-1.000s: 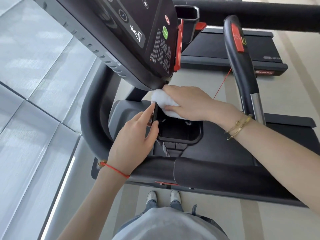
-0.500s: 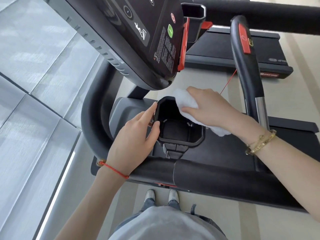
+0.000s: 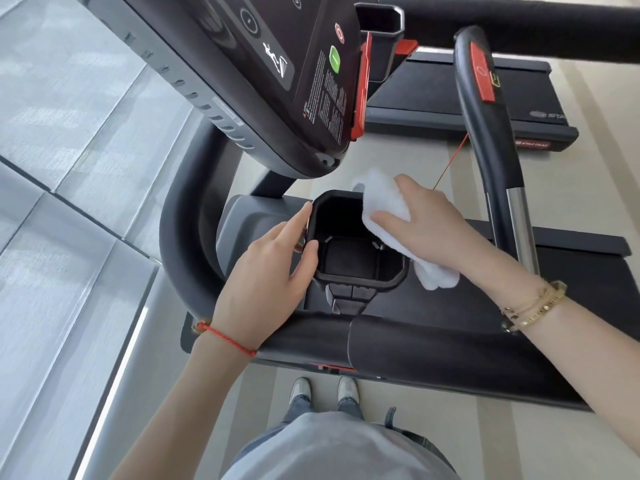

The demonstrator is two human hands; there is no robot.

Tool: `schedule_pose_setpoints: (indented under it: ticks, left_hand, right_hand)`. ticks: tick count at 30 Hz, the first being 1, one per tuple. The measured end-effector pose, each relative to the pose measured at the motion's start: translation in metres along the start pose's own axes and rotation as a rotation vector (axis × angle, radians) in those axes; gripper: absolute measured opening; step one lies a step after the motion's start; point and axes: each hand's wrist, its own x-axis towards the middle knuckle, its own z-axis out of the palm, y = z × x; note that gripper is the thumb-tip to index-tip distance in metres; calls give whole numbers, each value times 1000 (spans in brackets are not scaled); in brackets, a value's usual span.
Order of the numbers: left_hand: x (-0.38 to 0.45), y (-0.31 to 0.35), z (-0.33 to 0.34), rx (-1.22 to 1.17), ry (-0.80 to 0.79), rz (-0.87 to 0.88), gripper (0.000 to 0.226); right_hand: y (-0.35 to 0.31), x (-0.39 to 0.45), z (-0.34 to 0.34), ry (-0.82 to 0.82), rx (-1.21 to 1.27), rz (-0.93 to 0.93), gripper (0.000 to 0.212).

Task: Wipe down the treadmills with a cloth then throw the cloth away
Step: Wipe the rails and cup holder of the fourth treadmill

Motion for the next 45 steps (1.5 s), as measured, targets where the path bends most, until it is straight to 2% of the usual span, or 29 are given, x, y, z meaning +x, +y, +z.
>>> schedule_pose_setpoints:
  ticks: [2,6,11,15,18,23,28,30,34,38,45]
  left_hand:
    - [0,0,0,1,-2,-2,52]
    - [0,-1,0,-7,-4,0,52]
    - [0,-1,0,-17,-5,18,52]
    - [1,-1,1,-14,5,25,52]
    - [2,-2,2,-23,9,27,51]
    - [1,-2,2,-15,19,44,50]
    - [1,-4,2,-12,7,45,52]
    - [1,-5,3,-13,8,45,52]
    - [1,-5,2,-9,15,48,51]
    - [1,-4,3,-16,17,45,50]
    - [0,-4,2,-4,25,51,50]
  right_hand:
    - [-4,3,3,-3,5,31,27]
    - [-20,19,-5,-121,25,58,30]
    - [-18,-20,9,19,155,209,29]
    - [-17,-51,21,-10,288,294,37]
    - [-20,-38,15,-38,210,288,35]
    - [-29,-10,3,18,147,245,36]
    - [-24,-55,21,-2,333,340,46]
    - [-21,-61,25,-17,331,355,47]
    - [-21,-32,15,0,205,279,38]
    - [-14,-3,2,-24,142,176,39]
    - [-3,-42,-13,-68,241,-14,47]
